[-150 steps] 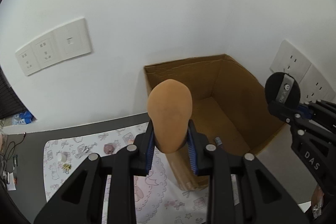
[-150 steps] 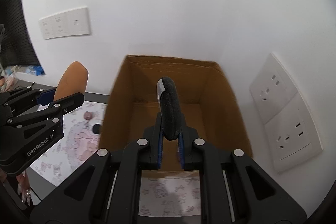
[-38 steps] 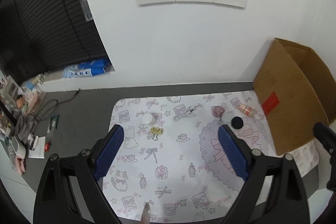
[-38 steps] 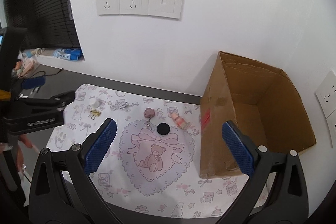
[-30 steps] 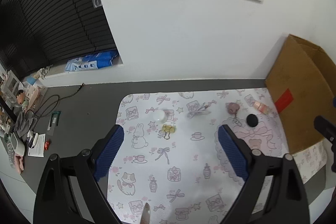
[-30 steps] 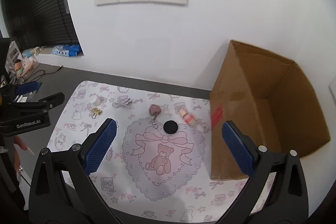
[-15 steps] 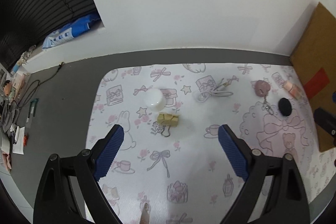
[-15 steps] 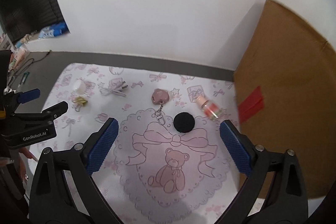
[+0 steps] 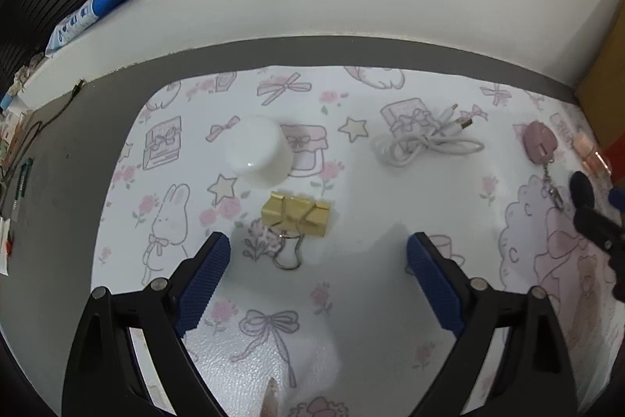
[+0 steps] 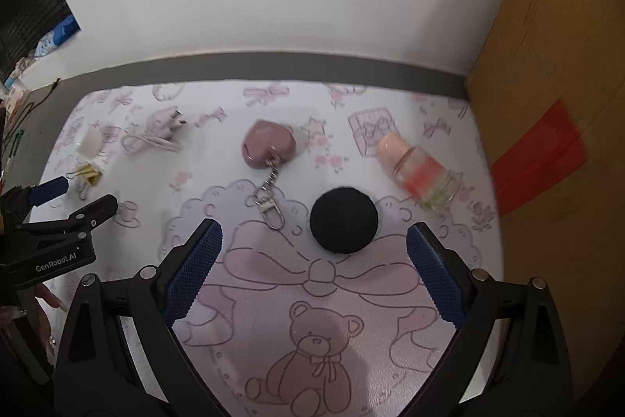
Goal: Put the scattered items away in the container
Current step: 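Grasp the gold binder clip with the left tool while the right tool grasps the black puff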
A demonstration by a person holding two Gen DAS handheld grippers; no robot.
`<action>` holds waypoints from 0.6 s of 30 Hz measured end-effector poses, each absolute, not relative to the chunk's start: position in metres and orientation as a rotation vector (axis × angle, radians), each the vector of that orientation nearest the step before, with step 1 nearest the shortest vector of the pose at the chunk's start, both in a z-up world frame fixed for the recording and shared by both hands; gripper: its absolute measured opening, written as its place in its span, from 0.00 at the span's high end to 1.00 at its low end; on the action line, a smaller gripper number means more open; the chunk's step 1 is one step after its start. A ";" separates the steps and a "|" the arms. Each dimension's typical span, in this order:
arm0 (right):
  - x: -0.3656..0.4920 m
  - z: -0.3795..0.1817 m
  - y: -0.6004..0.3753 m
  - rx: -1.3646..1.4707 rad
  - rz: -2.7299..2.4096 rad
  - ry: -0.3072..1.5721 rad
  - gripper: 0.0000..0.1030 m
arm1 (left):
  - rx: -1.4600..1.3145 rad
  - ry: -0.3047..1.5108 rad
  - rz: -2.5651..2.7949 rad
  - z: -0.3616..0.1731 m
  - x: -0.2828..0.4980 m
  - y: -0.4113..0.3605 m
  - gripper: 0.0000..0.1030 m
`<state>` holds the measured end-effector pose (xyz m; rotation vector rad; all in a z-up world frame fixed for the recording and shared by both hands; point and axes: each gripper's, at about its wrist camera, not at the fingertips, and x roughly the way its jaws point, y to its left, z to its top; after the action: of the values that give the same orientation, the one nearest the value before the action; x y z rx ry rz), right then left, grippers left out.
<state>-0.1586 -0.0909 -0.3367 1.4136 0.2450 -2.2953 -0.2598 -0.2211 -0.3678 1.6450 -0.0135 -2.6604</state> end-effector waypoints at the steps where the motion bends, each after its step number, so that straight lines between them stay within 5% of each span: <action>1: -0.158 -0.339 -0.091 1.423 -2.286 0.244 0.09 | 1.643 0.006 -2.666 -0.368 -0.260 -0.222 0.11; 3: -0.160 -0.347 -0.092 1.444 -2.260 0.251 0.15 | 1.630 0.009 -2.674 -0.369 -0.261 -0.222 0.09; 14: -0.155 -0.357 -0.094 1.417 -2.280 0.316 0.16 | 1.574 0.027 -2.688 -0.371 -0.256 -0.223 0.05; 18: -0.152 -0.353 -0.091 1.406 -2.287 0.316 0.38 | 1.569 0.043 -2.675 -0.369 -0.252 -0.221 0.10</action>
<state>-0.1523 -0.0913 -0.3528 1.4061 0.3162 -2.2873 -0.2518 -0.2208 -0.3688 1.5690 0.0426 -2.6751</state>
